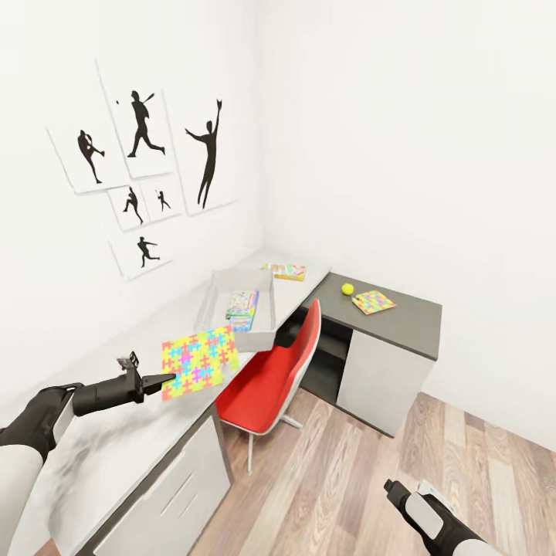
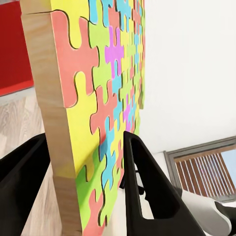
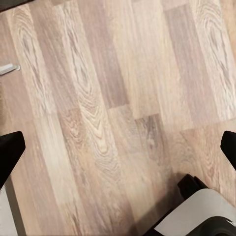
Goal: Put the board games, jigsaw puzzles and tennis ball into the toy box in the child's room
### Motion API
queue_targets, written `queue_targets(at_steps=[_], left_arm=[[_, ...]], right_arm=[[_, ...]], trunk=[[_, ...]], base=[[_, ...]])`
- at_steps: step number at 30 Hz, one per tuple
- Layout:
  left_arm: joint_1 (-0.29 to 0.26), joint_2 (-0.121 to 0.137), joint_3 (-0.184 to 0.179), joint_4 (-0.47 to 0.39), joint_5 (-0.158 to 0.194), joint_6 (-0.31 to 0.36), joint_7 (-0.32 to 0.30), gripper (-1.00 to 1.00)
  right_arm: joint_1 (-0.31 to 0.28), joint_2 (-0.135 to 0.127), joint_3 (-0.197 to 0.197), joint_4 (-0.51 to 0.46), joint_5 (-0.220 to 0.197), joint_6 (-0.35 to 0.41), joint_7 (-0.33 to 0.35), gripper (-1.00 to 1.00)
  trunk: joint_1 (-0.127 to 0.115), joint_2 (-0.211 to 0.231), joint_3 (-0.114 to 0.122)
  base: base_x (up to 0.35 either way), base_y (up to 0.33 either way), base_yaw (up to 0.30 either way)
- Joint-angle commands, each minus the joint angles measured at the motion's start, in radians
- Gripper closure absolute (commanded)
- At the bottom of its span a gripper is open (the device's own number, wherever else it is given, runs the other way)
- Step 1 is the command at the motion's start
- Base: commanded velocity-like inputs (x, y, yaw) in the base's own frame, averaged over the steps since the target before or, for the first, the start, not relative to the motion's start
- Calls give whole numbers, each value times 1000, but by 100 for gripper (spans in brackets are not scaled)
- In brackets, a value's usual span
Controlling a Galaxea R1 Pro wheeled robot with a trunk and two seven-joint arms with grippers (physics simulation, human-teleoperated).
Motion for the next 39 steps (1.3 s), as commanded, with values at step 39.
queue_targets(at_steps=[39], left_arm=[[-105, -10, 0, -5, -26, 145, 45, 100]], right_arm=[[75, -5, 4, -5, 9, 124, 11, -100]], trunk=[[1, -2, 1]], base=[[168, -29, -12]])
